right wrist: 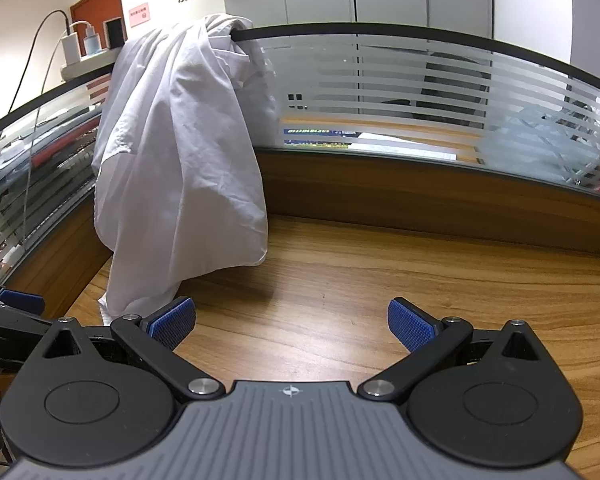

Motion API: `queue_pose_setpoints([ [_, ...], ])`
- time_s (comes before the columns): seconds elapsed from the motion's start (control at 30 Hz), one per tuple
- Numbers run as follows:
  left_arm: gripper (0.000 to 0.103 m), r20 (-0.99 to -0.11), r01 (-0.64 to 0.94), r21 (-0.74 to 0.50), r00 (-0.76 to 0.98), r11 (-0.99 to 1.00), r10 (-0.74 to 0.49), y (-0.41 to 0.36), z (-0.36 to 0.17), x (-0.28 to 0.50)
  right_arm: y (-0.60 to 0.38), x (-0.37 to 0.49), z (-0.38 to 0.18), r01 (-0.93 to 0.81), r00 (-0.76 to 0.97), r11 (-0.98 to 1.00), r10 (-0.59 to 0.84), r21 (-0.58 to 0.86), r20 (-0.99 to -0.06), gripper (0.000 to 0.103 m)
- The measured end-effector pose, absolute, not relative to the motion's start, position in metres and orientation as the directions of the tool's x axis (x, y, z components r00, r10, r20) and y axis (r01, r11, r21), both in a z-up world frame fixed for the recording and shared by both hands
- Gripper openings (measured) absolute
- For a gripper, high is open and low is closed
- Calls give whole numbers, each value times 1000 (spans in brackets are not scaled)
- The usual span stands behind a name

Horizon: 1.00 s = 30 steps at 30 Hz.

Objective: Fold clothes

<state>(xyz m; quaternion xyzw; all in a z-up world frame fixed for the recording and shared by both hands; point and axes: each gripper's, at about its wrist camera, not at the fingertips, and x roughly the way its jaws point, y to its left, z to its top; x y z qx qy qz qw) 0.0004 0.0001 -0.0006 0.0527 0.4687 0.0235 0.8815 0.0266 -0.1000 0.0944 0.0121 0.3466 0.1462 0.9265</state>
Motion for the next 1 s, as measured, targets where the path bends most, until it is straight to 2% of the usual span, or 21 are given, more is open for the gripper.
queue_pose_setpoints([
  [1.0,103,-833,15,79,550,997,57,2,-5,3,-94,24,96,-259,718,961,262,101,-644,103],
])
